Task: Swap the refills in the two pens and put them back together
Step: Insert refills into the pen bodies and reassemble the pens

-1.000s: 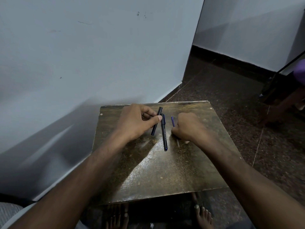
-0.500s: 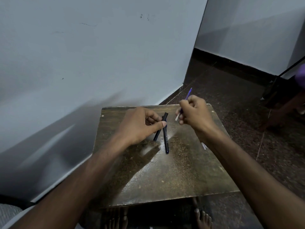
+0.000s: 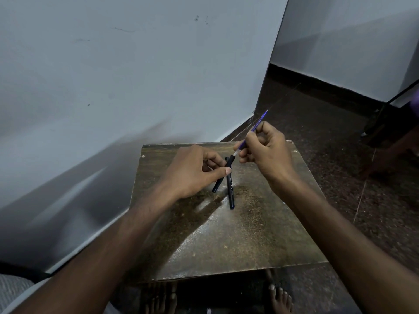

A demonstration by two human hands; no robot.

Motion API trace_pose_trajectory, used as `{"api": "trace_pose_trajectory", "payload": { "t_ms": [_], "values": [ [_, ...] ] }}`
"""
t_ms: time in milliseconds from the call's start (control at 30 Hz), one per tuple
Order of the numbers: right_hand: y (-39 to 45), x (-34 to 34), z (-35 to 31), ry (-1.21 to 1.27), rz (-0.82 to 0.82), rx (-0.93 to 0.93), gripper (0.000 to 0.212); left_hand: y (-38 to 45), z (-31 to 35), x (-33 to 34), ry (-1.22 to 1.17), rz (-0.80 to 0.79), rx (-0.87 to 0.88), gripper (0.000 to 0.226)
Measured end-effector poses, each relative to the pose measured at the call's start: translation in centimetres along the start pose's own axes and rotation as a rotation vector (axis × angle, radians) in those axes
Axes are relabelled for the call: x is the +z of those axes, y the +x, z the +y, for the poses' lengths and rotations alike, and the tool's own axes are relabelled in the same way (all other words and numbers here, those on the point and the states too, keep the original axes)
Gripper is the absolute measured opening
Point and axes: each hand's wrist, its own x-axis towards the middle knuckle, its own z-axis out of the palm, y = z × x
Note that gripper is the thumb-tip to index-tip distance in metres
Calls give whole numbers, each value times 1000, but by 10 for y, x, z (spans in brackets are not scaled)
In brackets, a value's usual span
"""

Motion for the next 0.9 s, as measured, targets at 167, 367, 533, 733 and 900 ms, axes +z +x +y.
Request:
{"api": "trace_pose_trajectory", "payload": {
  "t_ms": [167, 367, 533, 733, 900],
  "values": [
    [3, 5, 8, -224, -138, -59, 14, 0, -1, -8, -4, 42, -2, 4],
    [4, 21, 10, -668, -210, -191, 27, 0, -25, -35, 33, 278, -120, 11],
    [-1, 42, 11, -1085, -468, -197, 69, -1, -36, -43, 129, 316, -156, 17],
    [4, 56, 14, -1200, -523, -190, 74, 1, -37, -36, 160, 284, -143, 13],
    [9, 61, 19, -1195, -542, -177, 69, 4, -39, -34, 184, 271, -136, 15]
  ]
}}
